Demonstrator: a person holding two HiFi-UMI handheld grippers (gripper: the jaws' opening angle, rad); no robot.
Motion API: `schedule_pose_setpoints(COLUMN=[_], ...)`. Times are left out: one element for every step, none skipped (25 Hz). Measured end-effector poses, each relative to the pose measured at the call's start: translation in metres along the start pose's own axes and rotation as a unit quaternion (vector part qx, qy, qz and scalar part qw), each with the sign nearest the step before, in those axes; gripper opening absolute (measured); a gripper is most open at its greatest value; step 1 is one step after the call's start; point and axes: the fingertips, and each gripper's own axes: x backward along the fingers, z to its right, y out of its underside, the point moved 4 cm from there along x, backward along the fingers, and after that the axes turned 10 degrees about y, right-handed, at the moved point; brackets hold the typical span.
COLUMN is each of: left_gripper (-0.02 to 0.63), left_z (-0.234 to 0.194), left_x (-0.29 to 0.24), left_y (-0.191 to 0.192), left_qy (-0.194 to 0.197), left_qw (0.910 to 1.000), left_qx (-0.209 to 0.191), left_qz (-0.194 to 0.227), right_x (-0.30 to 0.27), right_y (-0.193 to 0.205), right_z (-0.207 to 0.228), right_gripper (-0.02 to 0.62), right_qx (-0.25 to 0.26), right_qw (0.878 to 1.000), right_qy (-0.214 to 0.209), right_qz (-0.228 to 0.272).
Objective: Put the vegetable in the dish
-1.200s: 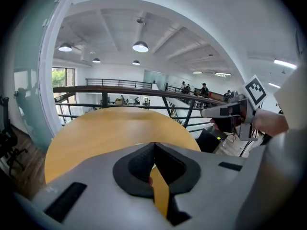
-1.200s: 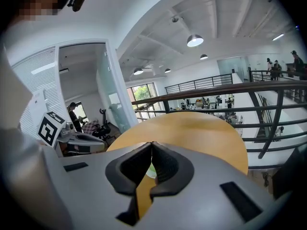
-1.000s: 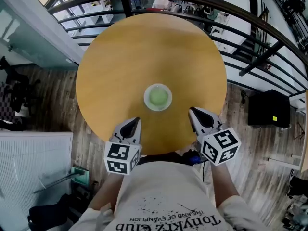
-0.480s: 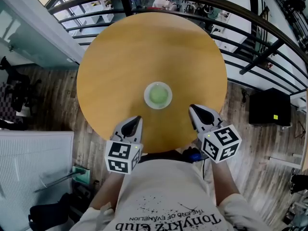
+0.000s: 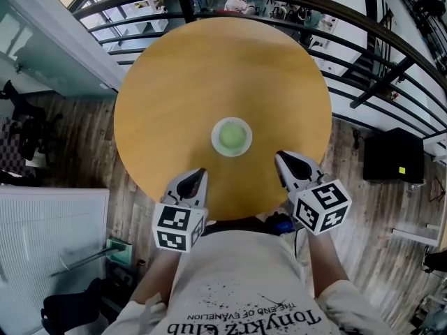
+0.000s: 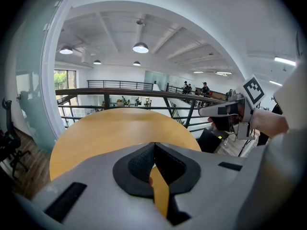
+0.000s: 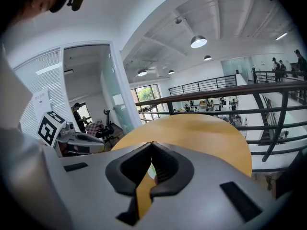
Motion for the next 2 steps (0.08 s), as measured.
schedule_pose_setpoints(left_gripper=[0.023, 0.023], left_z=[0.0001, 0.0002], left_x=[0.0000, -0.0001], left_y=[-0.0009, -0.0018], left_qy=[0.000, 0.000], left_qw=[1.0000, 1.0000], left_qx=[0.000, -0.001], left_qz=[0.000, -0.001], right_x=[-0.0001, -0.0003], right_y=[-0.0007, -0.0015], right_z=[0.0001, 0.0001], right_gripper=[0.025, 0.025], right_qx=[0.000, 0.001], right_qw=[1.000, 1.000], right_qy=[-0.001, -0.001], right_qz=[0.000, 0.000])
